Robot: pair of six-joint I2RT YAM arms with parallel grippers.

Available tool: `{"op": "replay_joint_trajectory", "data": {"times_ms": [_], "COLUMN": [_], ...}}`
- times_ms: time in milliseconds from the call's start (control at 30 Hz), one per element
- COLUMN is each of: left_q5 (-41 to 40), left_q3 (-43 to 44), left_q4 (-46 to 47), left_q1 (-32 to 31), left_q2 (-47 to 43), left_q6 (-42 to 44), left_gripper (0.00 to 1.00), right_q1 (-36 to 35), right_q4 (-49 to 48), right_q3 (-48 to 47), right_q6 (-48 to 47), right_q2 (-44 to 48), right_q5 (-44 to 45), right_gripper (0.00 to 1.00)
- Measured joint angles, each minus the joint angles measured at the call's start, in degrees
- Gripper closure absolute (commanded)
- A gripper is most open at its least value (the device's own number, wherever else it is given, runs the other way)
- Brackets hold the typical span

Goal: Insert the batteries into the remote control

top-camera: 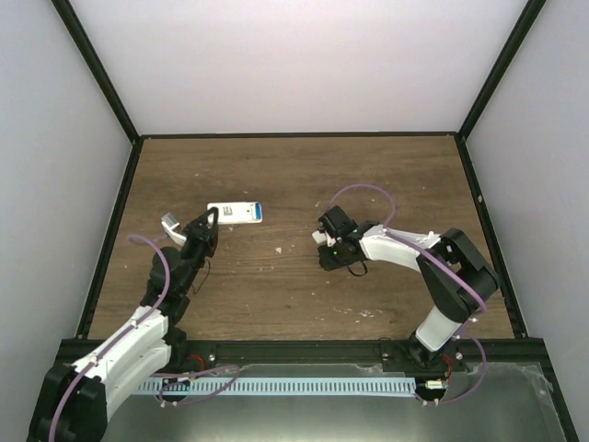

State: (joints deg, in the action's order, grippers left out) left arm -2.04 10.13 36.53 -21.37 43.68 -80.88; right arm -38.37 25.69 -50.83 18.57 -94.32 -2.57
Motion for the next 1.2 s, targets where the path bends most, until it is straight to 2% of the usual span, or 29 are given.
{"op": "replay_joint_trajectory", "data": {"times_ms": [233,433,633,867,1200], "left_q5": [0.02,-0.04,-0.24,1.36,1.95], "left_q3": [0.04,0.04,0.04,0.04,-1.64], "left_q4": [0.74,0.76,1.36,4.35,14.19], "left_q1": [0.0,0.0,0.0,0.0,-2.38], "left_q2": [0.42,0.42,1.53,6.32,14.95], "left_q6": [-0.09,-0.09,-0.07,1.79,4.81], "left_gripper": [1.0,1.0,1.0,1.0,1.0], "right_q1": [0.0,0.0,-0.07,-0.17,-1.31], "right_q4": [-1.09,-1.03,4.9,14.73,22.58], "right_q3": [0.07,-0.11,-3.48,-17.27,-34.32], "right_q6": [-0.15,-0.7,-0.35,1.88,6.4], "right_q2": [-0.39,-0.68,-0.66,0.24,-0.46], "right_q5": [-0.11,-0.55,-1.73,-6.97,-17.42], "right_gripper": [0.81,0.99,0.99,0.99,0.99]}}
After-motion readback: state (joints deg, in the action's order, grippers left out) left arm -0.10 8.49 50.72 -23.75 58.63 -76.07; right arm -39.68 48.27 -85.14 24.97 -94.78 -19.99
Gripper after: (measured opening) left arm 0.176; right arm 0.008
